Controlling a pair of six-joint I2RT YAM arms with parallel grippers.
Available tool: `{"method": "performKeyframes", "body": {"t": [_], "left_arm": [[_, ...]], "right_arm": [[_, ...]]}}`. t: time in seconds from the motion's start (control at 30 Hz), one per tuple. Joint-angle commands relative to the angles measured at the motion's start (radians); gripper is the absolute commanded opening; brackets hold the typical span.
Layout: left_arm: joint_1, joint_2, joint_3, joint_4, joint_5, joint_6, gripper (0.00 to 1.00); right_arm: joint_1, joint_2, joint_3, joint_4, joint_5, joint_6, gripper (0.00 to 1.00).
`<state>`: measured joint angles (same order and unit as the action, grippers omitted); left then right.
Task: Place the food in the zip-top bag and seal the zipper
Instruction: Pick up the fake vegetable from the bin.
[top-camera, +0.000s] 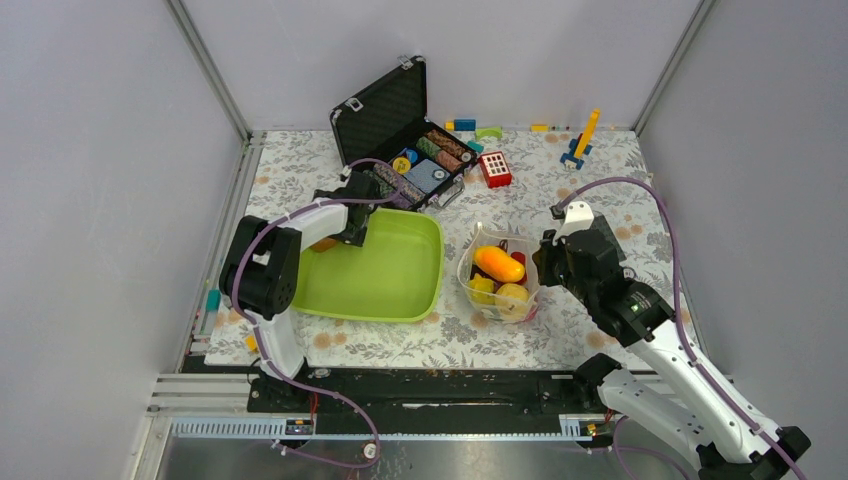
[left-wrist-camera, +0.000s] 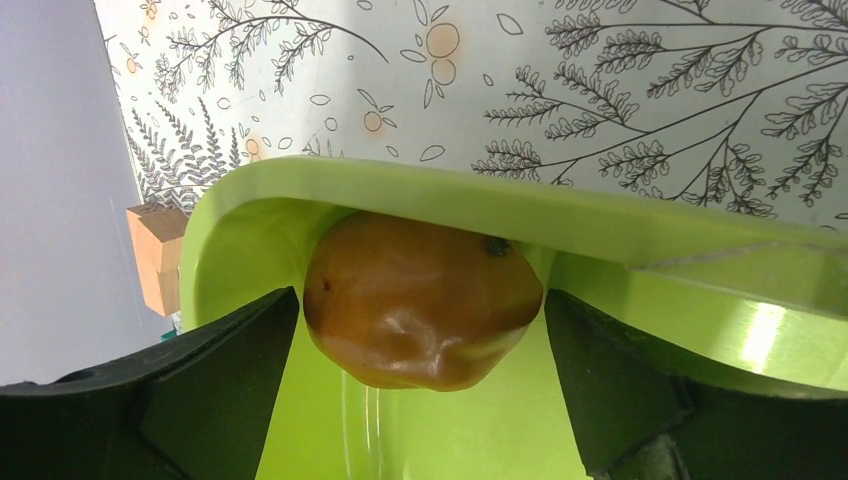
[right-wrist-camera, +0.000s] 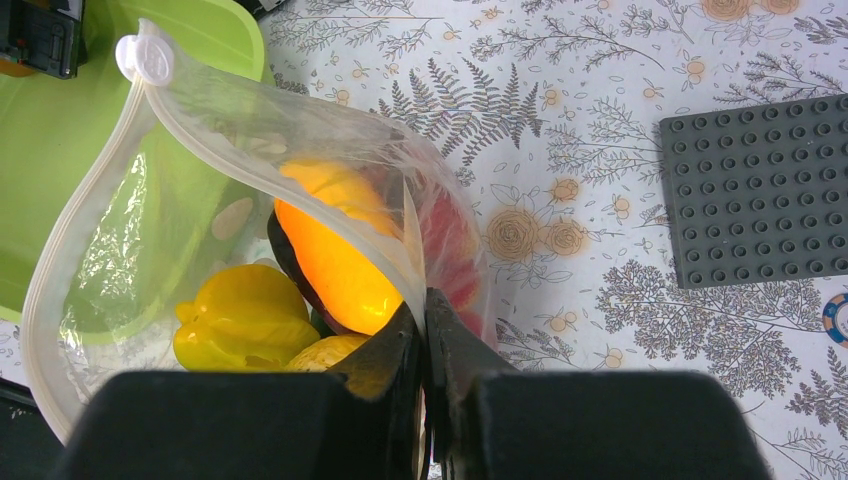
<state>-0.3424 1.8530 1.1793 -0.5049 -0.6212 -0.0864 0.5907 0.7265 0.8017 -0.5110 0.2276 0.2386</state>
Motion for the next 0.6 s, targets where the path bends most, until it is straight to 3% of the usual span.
{"method": "performKeyframes", "body": {"t": [0.0,0.4,0.57], "left_arm": [[0.011,0.022,0.032,-0.007,0.028,-0.007,0.90],[0.013,0.035,0.062,-0.052,0.034,-0.035,0.49],[0.011,-0.043,0.042,-0.063,0.042,-0.065,0.16]], "right_arm": [[-0.004,-0.009,0.008,0.011,0.038,-0.013,0.09],[-0.004,-0.012,0.005,0.012,0.035,-0.011,0.09],[-0.003,-0.012,0.006,0.012,0.038,-0.010,0.09]]}}
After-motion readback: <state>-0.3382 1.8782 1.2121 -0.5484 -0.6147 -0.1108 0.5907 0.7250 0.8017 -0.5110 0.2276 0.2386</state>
